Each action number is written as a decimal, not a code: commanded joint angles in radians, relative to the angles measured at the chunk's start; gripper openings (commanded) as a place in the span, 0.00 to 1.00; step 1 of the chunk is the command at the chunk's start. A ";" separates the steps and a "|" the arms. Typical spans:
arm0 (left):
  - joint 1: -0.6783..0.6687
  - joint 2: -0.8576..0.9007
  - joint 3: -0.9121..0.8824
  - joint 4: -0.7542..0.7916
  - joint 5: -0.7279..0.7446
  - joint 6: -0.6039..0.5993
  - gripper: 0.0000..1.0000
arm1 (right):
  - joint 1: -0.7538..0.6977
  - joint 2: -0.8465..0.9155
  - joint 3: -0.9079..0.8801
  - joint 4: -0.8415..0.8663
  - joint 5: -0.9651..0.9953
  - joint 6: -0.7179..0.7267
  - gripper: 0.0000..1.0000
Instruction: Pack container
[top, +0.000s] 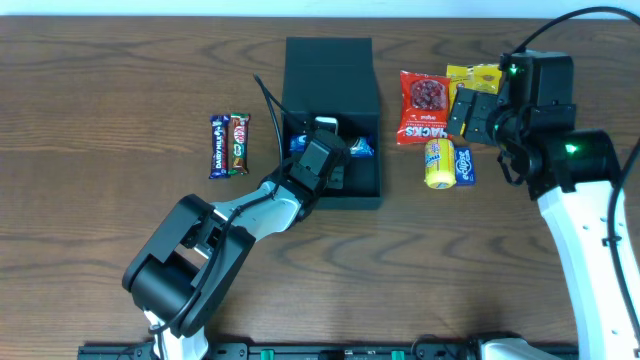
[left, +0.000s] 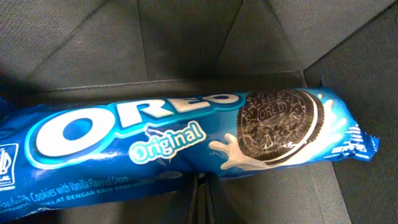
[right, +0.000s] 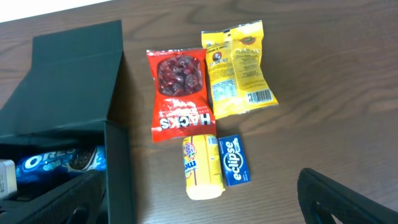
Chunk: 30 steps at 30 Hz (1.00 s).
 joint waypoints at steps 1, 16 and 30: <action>0.010 0.016 0.005 0.004 -0.032 0.024 0.07 | -0.007 -0.003 -0.003 -0.011 -0.005 0.017 0.99; 0.010 -0.165 0.032 0.011 -0.118 0.140 0.18 | -0.007 -0.003 -0.003 -0.032 -0.004 0.018 0.99; 0.010 -0.433 0.032 -0.002 -0.121 0.388 0.06 | -0.007 0.003 -0.003 0.013 -0.010 0.016 0.99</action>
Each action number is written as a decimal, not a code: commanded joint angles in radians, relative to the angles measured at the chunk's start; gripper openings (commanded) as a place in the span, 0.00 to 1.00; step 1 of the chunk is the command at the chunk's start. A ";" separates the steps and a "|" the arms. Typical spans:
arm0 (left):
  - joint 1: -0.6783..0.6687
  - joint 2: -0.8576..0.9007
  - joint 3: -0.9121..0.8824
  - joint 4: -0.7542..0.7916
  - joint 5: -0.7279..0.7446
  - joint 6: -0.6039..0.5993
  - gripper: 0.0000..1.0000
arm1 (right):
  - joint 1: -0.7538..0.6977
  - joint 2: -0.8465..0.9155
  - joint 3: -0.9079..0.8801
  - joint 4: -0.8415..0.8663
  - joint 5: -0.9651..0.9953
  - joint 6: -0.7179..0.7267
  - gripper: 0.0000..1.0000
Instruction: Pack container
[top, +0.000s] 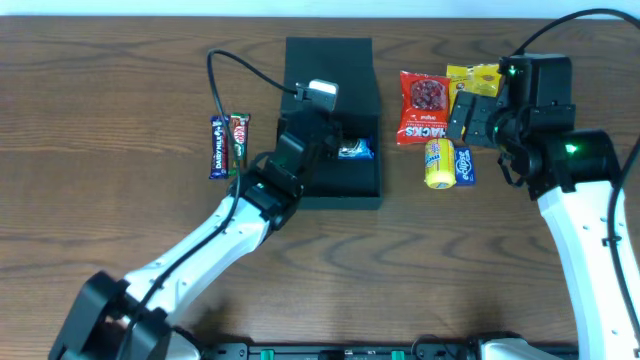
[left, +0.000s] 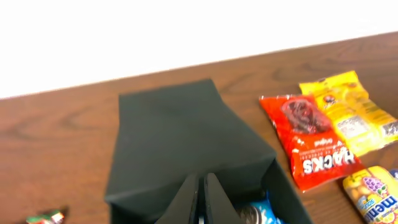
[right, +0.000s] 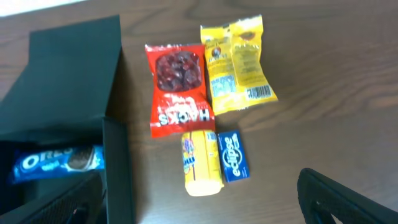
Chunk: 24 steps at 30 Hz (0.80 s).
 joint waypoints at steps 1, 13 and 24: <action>0.005 -0.058 0.021 -0.002 -0.016 0.090 0.06 | -0.007 0.008 -0.003 0.027 -0.021 0.011 0.99; 0.158 -0.092 0.021 -0.082 0.140 0.089 0.63 | -0.156 0.240 -0.002 0.234 -0.220 -0.138 0.92; 0.275 -0.090 0.021 -0.081 0.138 0.085 0.95 | -0.486 0.532 0.014 0.612 -0.721 -0.156 0.87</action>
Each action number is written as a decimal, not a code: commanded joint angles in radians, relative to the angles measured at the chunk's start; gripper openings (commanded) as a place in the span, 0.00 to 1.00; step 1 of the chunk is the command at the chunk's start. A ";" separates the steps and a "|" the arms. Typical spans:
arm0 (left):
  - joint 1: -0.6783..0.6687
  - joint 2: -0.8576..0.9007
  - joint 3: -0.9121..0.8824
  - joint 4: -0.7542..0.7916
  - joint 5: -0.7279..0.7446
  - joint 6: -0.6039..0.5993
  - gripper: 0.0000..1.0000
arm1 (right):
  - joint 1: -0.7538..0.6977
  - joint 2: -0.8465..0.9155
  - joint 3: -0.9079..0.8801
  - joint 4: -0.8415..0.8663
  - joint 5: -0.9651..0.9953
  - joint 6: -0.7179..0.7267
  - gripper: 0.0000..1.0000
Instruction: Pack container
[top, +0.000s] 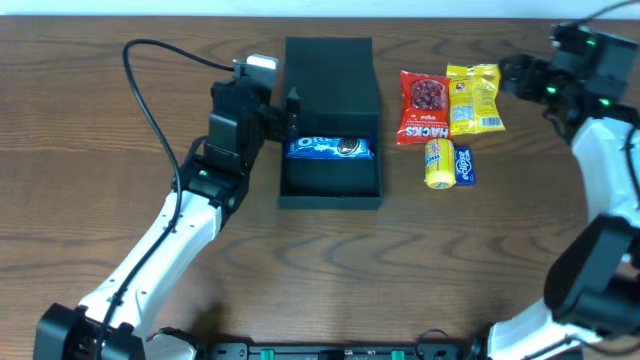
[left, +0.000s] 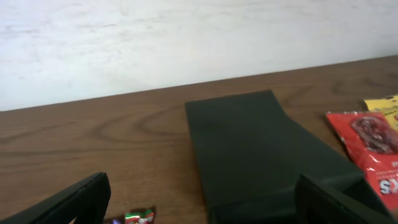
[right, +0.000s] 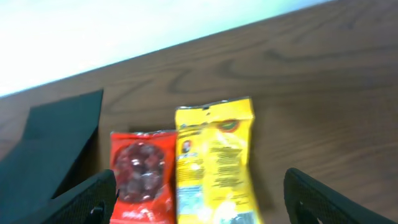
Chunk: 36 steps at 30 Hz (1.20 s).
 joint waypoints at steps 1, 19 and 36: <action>0.018 -0.006 0.021 0.000 0.004 -0.001 0.95 | -0.053 0.107 0.025 0.018 -0.190 0.019 0.87; 0.032 -0.006 0.021 0.008 -0.030 -0.090 0.95 | -0.037 0.476 0.307 -0.113 -0.307 0.027 0.85; 0.080 -0.006 0.021 0.024 -0.033 -0.090 0.95 | 0.010 0.513 0.307 -0.172 -0.230 0.064 0.85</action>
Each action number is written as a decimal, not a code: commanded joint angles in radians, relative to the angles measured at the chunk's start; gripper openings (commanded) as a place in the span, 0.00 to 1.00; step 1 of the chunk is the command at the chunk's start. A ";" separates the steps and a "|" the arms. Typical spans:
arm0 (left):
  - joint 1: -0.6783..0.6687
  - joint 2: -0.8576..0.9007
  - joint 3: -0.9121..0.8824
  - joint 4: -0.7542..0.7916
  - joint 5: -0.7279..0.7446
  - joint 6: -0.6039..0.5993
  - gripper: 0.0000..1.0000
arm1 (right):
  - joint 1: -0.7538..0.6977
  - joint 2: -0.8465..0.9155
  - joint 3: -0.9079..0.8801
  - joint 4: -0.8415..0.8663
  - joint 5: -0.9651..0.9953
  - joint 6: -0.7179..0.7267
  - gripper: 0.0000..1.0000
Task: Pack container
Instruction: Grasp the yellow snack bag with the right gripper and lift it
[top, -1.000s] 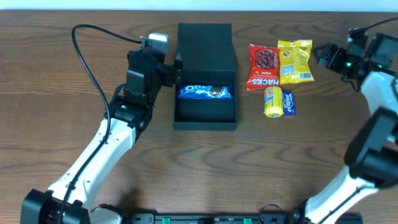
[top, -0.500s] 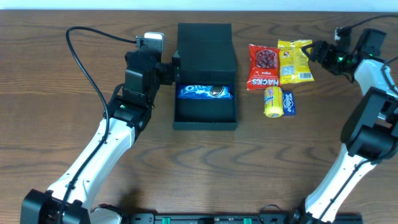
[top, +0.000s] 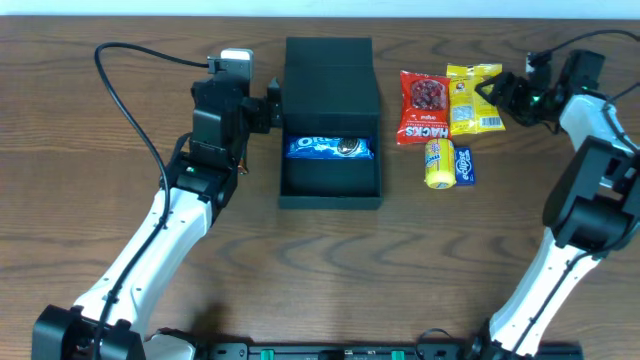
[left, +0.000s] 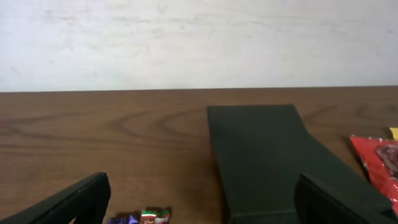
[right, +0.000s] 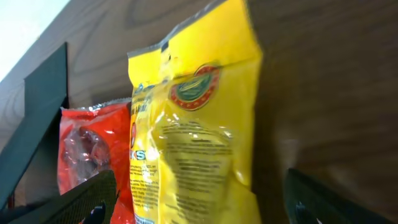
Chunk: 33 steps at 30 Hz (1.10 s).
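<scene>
The black box (top: 330, 185) stands open at mid-table with its lid (left: 261, 155) folded back. A blue Oreo pack (top: 331, 148) lies inside. My left gripper (top: 265, 110) hangs open just left of the box, holding nothing. In the left wrist view its fingers (left: 74, 199) frame bare wood and the lid. My right gripper (top: 497, 97) is open and low at the right edge of the yellow snack bag (right: 199, 143). The bag lies between its fingers (right: 81, 199). A red Hacks bag (top: 424, 105) lies beside the yellow one.
A yellow Mentos roll (top: 438, 163) and a blue Eclipse box (top: 464, 165) lie below the bags. The tips of two chocolate bars (left: 155, 216) show left of the box, hidden under my left arm in the overhead view. The table's far edge meets a white wall (left: 186, 37).
My right gripper has come down to the yellow bag's right edge, still open, with the bag now between its fingers. My left gripper has shifted slightly left, away from the box.
My left gripper was down in the box at the Oreo pack while the right hovered over the snacks. Then the left was shut above the box, with the Oreo lying inside. It then stood open left of the box, and the right had moved to the far right. Now the right is at the yellow bag.
</scene>
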 joint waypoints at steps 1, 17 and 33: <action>0.018 -0.006 0.021 0.015 -0.018 -0.011 0.95 | 0.031 0.036 0.013 -0.004 0.000 0.018 0.85; 0.029 -0.006 0.021 0.022 -0.017 -0.011 0.95 | 0.055 0.042 0.013 -0.008 0.128 0.086 0.21; 0.037 -0.006 0.021 0.037 -0.018 0.031 0.95 | 0.005 -0.027 0.452 -0.451 -0.083 -0.025 0.01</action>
